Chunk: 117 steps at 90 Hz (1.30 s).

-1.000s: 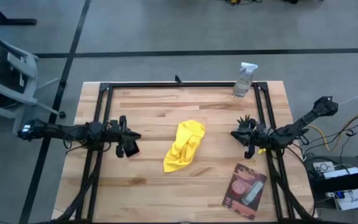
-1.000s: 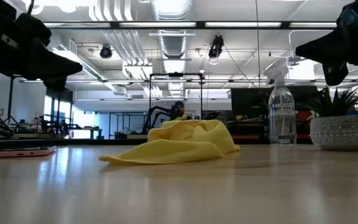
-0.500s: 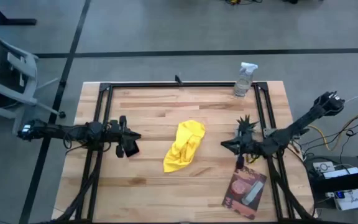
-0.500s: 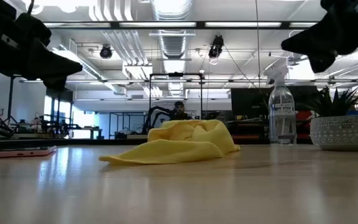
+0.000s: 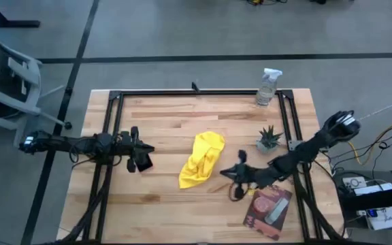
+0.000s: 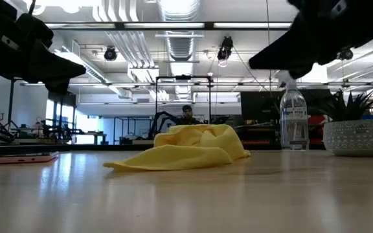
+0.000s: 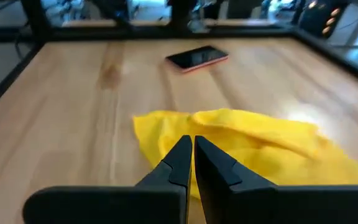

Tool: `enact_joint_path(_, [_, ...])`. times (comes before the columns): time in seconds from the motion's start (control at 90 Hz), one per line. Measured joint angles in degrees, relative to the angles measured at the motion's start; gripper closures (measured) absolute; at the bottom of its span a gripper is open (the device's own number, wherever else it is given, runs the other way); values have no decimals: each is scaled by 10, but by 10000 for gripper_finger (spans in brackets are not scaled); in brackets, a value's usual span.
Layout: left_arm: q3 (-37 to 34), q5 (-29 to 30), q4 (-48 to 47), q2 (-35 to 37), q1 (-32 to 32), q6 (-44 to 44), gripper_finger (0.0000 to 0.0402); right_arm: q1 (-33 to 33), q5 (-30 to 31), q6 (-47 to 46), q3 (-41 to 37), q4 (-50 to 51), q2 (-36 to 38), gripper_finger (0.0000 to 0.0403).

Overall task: Apply microfiber cloth
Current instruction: Spray the pink cellphone using the spray bottle

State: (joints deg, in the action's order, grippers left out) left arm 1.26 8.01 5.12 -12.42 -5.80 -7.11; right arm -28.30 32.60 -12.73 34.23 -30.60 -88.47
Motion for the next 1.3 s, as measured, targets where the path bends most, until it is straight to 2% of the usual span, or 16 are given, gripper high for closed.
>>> enact_joint_path(0.133, [0,0,0,0,0,0,381,25,-42,-1,47,1,-72,401])
enact_joint_path(0.244, [0,0,0,0,0,0,381,43,-48,-2,74,3,-115,401])
enact_joint_path(0.533, [0,0,0,0,0,0,381,98,-107,-10,97,3,-173,401])
enact_joint_path(0.878, [0,0,0,0,0,0,381,187,-106,36,96,21,-186,401])
enact_joint_path(1.3, [0,0,0,0,0,0,381,344,-105,124,96,42,-185,401])
